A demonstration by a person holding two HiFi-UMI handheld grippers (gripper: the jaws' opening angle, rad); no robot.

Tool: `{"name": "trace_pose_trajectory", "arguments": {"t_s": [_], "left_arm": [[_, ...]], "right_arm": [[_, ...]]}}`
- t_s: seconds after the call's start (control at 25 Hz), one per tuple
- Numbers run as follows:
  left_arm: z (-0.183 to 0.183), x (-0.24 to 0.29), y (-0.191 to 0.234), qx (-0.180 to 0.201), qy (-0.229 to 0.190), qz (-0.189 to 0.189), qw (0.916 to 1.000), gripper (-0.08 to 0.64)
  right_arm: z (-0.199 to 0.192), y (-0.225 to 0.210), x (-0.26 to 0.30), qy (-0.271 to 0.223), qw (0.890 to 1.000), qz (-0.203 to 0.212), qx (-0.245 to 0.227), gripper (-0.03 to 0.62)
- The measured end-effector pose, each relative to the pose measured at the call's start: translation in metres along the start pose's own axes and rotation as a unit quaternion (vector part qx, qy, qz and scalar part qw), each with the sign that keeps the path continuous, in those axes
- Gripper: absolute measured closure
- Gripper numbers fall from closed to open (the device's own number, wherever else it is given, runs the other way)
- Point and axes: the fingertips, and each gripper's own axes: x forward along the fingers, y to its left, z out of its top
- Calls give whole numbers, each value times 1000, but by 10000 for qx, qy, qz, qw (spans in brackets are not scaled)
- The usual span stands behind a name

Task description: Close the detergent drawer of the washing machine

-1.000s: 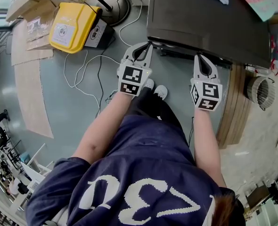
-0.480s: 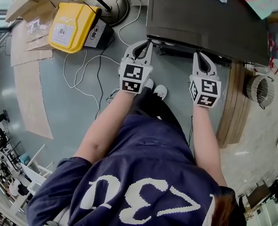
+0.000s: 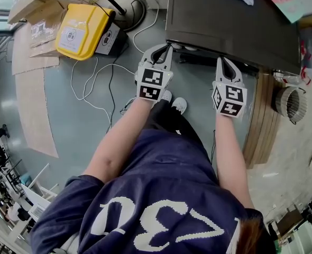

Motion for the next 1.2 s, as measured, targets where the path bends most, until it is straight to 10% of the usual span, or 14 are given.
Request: {"name": "trace_pose_trajectory", "arguments": {"t_s": [0.56, 1.2], "left_arm": [[11, -3, 0, 182, -46, 48, 9998, 540], [112, -79, 2, 249, -1240, 17, 9920, 541]], "right_arm": [[14, 1, -4, -144, 9998, 86, 70, 577], [125, 32, -85, -1535, 9878, 271, 39, 577]]}}
